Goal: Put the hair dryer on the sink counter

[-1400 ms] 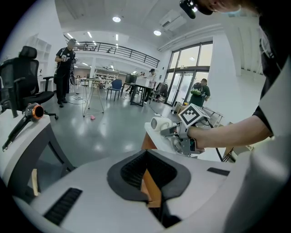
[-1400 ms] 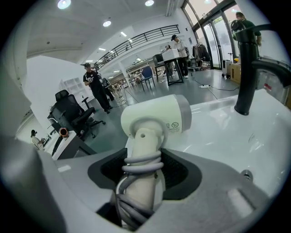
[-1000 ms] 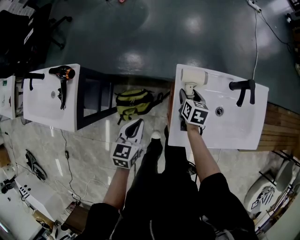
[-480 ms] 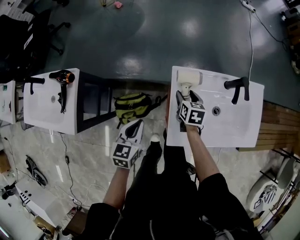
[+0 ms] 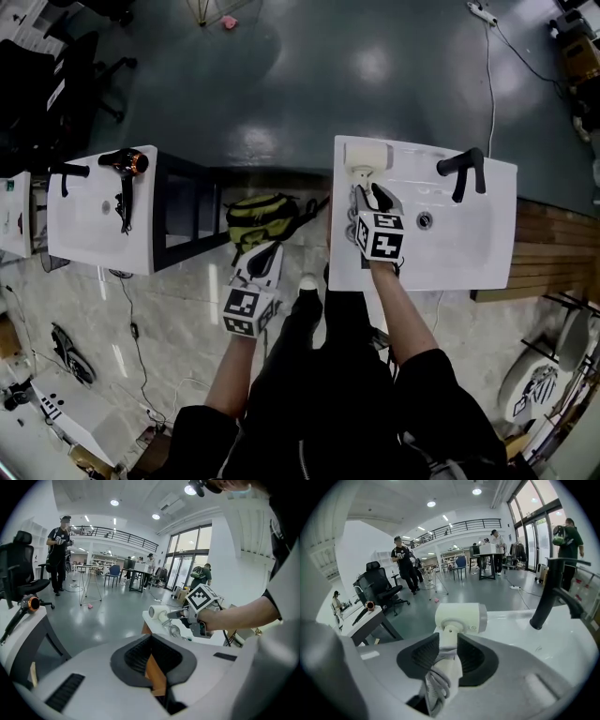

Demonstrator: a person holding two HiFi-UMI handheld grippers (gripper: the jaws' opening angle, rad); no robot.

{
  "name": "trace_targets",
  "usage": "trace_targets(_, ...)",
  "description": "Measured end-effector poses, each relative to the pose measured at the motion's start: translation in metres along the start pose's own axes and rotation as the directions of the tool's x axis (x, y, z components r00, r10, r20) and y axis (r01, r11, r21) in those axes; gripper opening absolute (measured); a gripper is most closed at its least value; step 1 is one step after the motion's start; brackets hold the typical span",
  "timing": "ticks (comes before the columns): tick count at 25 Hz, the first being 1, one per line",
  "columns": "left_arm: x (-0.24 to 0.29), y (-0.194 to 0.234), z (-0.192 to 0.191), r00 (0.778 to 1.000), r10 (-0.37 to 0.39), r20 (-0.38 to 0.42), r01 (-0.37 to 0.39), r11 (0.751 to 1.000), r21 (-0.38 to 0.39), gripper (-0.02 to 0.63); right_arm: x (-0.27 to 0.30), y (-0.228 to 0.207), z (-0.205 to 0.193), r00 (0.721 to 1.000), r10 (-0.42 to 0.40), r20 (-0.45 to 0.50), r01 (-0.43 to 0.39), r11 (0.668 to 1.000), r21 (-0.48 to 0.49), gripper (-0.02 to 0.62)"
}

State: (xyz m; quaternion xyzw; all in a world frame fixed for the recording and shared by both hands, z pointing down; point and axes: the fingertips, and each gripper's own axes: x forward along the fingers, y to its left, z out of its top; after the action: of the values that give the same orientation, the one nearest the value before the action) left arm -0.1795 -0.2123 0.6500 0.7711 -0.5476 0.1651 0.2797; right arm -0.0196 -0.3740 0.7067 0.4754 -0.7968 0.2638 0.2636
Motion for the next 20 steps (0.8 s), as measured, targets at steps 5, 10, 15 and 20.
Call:
trace_targets(5,-0.002,-0.006,0.010,1.000,-0.013,0.011,0.012,1.000,0.022,0.012,-0.022,-0.006,0.012,0.997,0.005,0.082,-0.005,1.000,0.000,0.005)
trace_targets(10,-0.002,-0.012,0.018,0.999,-0.039,0.036,0.037,0.998,0.047,0.012,-0.044,0.002,0.019,0.989,0.042,0.140,-0.037,0.999,-0.038,0.005)
trace_targets(15,-0.004,-0.023,0.029,0.997,-0.067,0.046,0.064,0.995,0.071,0.012,-0.069,0.007,0.031,0.979,0.056,0.196,-0.046,0.997,-0.054,0.005)
trace_targets(20,-0.004,-0.033,0.036,0.993,-0.101,0.062,0.095,0.991,0.095,0.012,-0.094,0.007,0.040,0.967,0.048,0.252,-0.038,0.998,-0.044,0.005)
